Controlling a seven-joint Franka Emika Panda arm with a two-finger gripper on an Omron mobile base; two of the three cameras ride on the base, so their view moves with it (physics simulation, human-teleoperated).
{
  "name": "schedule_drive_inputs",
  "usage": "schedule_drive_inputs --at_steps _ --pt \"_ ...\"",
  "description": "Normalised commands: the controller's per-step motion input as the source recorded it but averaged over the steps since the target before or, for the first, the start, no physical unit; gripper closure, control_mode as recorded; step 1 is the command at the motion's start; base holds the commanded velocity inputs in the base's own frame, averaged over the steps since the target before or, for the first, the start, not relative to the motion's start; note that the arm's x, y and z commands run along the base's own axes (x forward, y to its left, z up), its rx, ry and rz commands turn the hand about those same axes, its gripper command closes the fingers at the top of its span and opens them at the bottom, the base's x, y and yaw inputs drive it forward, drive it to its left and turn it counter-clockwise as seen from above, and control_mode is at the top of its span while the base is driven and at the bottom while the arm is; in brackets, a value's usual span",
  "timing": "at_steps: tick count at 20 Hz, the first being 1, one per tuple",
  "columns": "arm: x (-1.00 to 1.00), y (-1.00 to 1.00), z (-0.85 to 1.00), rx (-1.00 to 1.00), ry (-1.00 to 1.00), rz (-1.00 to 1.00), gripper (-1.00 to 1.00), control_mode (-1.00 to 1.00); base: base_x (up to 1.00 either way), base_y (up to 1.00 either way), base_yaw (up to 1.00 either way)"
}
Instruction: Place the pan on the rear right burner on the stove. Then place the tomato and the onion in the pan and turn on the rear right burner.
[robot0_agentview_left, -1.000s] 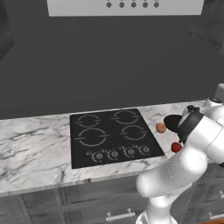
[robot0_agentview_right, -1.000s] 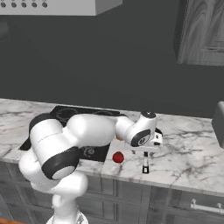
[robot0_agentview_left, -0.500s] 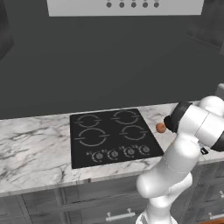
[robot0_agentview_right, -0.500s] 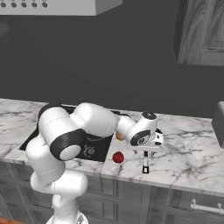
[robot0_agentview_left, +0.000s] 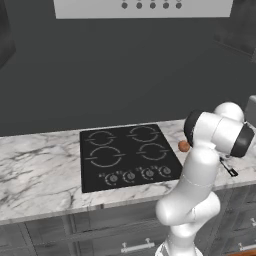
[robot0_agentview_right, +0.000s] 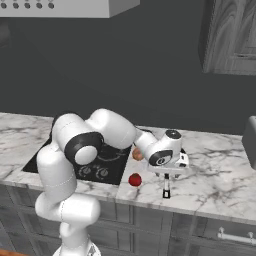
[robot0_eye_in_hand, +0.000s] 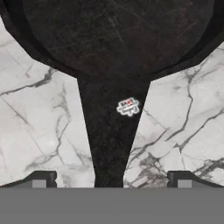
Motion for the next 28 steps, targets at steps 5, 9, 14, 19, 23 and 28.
schedule_drive_inputs --at_steps 5,9,14,19,23,28 --pt "0.06 0.00 -0.17 0.00 0.00 0.00 -1.00 -1.00 0.00 0.00 0.00" --pt "0.00 0.00 -0.20 0.00 0.00 0.00 1.00 -1.00 0.00 0.00 0.00" --pt "0.02 0.00 -0.15 0.00 0.00 0.00 1.00 -1.00 0.00 0.00 0.00" --pt "0.00 0.00 -0.01 0.00 0.00 0.00 1.00 -1.00 0.00 0.00 0.00" --pt "0.00 0.02 0.04 0.00 0.00 0.03 1.00 -1.00 0.00 0.00 0.00" --pt "0.00 0.08 0.28 0.00 0.00 0.06 1.00 -1.00 0.00 0.00 0.00"
